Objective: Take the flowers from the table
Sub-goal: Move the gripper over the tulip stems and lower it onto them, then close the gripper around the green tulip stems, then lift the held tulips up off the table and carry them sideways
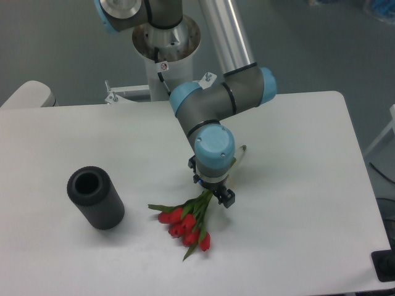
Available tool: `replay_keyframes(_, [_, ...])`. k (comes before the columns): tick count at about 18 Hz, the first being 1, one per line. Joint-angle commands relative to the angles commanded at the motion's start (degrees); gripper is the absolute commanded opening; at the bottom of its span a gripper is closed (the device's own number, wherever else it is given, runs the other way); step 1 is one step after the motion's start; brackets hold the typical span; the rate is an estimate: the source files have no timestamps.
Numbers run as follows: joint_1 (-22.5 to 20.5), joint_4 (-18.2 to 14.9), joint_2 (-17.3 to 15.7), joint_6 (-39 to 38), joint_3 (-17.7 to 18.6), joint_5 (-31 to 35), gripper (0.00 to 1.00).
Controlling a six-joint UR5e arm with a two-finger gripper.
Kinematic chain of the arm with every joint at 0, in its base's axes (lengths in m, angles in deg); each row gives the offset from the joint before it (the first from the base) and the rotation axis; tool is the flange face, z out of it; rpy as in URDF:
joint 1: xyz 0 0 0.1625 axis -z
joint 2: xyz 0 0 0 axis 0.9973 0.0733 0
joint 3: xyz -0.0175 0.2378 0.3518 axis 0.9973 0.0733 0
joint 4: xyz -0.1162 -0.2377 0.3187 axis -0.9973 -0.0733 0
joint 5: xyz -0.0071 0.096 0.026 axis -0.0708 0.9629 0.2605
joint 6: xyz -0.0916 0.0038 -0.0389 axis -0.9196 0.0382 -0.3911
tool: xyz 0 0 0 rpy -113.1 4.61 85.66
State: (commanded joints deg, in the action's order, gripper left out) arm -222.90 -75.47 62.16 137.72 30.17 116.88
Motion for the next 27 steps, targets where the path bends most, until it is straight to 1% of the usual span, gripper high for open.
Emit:
replay_keyframes(1, [0.09, -0.09, 0.00, -0.09, 0.00, 0.09, 0.85])
replay_keyframes(2, [0.09, -0.09, 0.09, -0.26, 0.00, 0.09, 0.67])
replay_keyframes(3, [0.09, -0.09, 0.09, -0.44, -0.09, 0.09, 0.50])
replay_keyframes(4, [0.09, 0.09, 0.26, -0.44, -0.17, 0.26, 0.37])
replay_keyframes(5, [0.09, 0.00, 0.35, -0.44, -0.44, 0.35, 0.31])
replay_keyframes(8, [0.09, -0.09, 0.44, -0.53, -0.88, 0.35, 0.28])
replay_keyframes(9, [0.00, -0.17, 0.44, -0.53, -1.23, 0.35, 0.25])
replay_keyframes(10, [-0.17, -0.17, 0.44, -0.53, -1.67, 0.35, 0.24])
replay_keyframes(16, [-0.44, -0.44, 1.23, -0.18, -5.18, 0.70, 0.02])
replay_keyframes(17, [-0.52, -0.61, 1.32, 0.08, -5.71, 0.70, 0.00])
replay_keyframes(21, [-2.02, -1.75, 1.32, 0.53, -7.99, 0.27, 0.00])
replay_keyframes(23, [-2.46, -3.42, 1.41, 0.53, -10.18, 0.18, 0.00])
replay_keyframes(24, [-2.89, -5.25, 1.76, 0.53, -11.50, 0.09, 0.00])
replay_keyframes(26, [-3.16, -10.17, 2.20, 0.53, -14.66, 0.00, 0.00])
replay_keyframes(27, [-3.16, -11.85, 2.81, 0.53, -16.24, -0.09, 0.00])
